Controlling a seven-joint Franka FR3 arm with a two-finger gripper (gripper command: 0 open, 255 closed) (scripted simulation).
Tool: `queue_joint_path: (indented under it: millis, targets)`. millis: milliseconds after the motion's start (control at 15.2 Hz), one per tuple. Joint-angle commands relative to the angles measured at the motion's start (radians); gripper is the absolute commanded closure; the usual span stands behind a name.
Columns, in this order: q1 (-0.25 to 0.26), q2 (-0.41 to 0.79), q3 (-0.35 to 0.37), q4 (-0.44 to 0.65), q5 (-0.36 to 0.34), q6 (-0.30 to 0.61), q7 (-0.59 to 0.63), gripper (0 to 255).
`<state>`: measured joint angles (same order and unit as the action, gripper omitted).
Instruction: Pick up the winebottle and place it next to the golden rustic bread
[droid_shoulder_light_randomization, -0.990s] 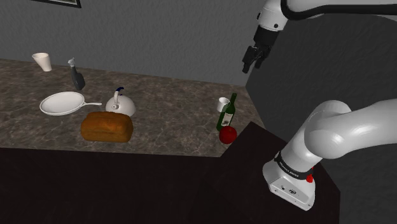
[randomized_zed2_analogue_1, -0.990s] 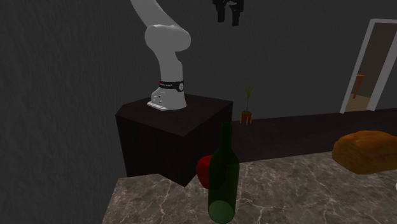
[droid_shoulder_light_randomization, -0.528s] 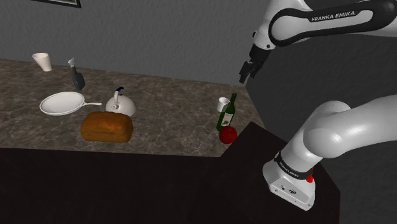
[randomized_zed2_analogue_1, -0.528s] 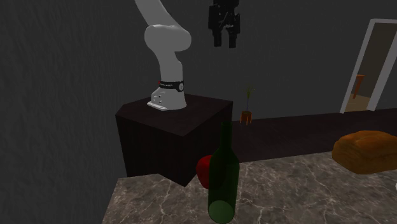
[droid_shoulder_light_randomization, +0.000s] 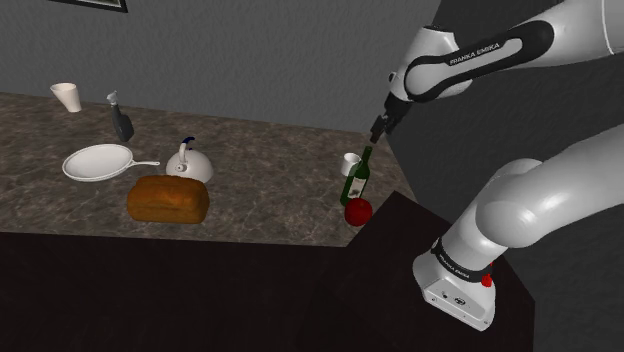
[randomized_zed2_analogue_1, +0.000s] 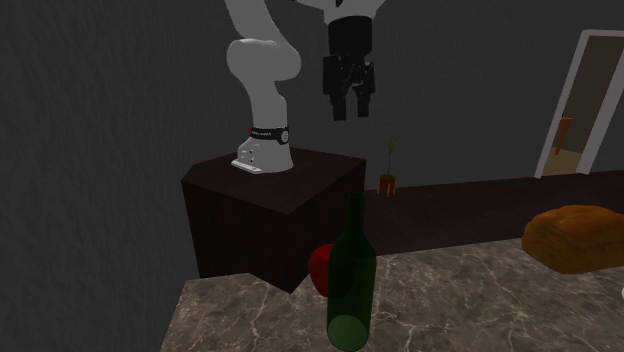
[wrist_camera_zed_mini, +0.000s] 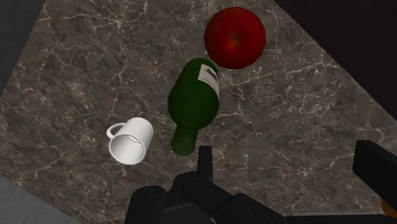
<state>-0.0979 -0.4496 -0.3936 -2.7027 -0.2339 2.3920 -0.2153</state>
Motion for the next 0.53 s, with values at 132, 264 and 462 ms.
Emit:
queue_joint_path:
  millis: [132, 264, 462]
  targets:
    - [0.021, 0.167, -0.094, 0.019, 0.033, 0.179, -0.109, 0]
    - [0.049, 0.257, -0.143, 0.038, 0.09, 0.26, -0.183, 0]
    - [0.104, 0.407, -0.208, 0.081, 0.267, 0.368, -0.358, 0]
